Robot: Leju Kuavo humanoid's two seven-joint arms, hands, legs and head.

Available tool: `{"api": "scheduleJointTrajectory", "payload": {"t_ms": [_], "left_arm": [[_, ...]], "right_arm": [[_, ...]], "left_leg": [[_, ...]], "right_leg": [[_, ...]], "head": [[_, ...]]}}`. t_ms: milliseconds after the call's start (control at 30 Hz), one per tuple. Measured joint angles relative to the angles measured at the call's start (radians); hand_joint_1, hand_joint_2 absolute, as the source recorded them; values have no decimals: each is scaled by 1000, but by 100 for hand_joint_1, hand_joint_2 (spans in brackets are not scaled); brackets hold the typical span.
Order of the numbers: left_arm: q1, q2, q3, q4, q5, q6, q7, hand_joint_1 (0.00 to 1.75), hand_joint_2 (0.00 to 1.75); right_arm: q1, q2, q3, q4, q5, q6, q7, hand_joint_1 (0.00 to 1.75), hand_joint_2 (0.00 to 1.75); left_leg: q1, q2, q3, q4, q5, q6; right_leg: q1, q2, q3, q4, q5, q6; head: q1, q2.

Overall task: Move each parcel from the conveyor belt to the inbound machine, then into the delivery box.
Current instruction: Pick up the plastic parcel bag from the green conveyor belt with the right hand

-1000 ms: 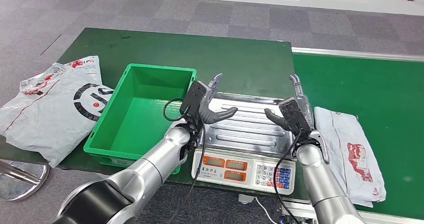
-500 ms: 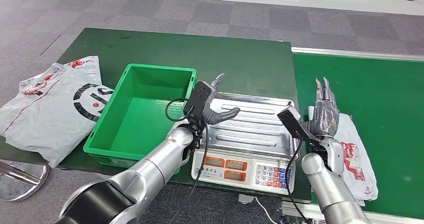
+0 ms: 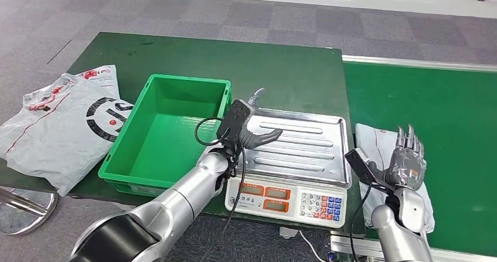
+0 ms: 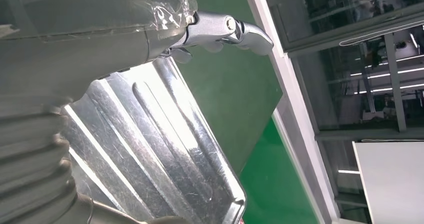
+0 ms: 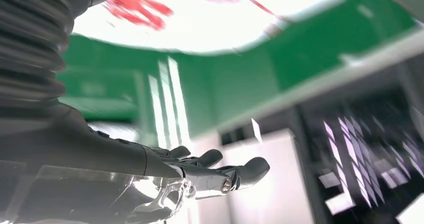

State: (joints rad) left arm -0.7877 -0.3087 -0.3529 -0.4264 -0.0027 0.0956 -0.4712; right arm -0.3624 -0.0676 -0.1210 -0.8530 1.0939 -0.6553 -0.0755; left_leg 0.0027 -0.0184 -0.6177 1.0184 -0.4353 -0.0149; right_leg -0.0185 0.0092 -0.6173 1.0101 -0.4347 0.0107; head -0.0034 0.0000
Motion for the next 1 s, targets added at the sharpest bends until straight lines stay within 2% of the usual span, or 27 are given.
{"api": "scheduleJointTrajectory", "payload": {"t_ms": [200,367,567,667,767,1000], "left_arm": [[3,12,0,-3,0,5,-5,0,175],[6,22,2,-5,1,-1,-6,0,175],[7,38,3,-8,2,-11,-9,0,175],[7,47,3,-9,3,-12,-13,0,175],[7,54,5,-10,4,-12,-14,0,175],[7,63,7,-10,4,-12,-15,0,175]], "right_arm": [[-24,-43,-8,162,32,103,109,0,175],[-52,-70,-8,263,36,207,136,0,175],[-143,-113,-8,353,-23,510,84,0,175],[-187,-133,-5,393,-25,624,64,0,175],[-214,-146,-3,421,-25,666,60,0,175],[-232,-153,1,450,-25,674,57,0,175]], "left_leg": [[0,0,0,0,0,0],[0,0,0,0,0,0],[0,1,2,1,0,0],[0,1,3,1,0,1],[0,0,3,2,0,2],[0,-1,3,2,1,2]], "right_leg": [[0,0,0,0,0,0],[0,0,0,0,0,0],[0,1,2,0,0,0],[0,1,3,0,0,1],[0,-1,4,0,1,1],[0,-1,5,0,1,1]], "head": [[0,0],[0,0],[0,0],[0,0],[0,0],[0,0]]}}
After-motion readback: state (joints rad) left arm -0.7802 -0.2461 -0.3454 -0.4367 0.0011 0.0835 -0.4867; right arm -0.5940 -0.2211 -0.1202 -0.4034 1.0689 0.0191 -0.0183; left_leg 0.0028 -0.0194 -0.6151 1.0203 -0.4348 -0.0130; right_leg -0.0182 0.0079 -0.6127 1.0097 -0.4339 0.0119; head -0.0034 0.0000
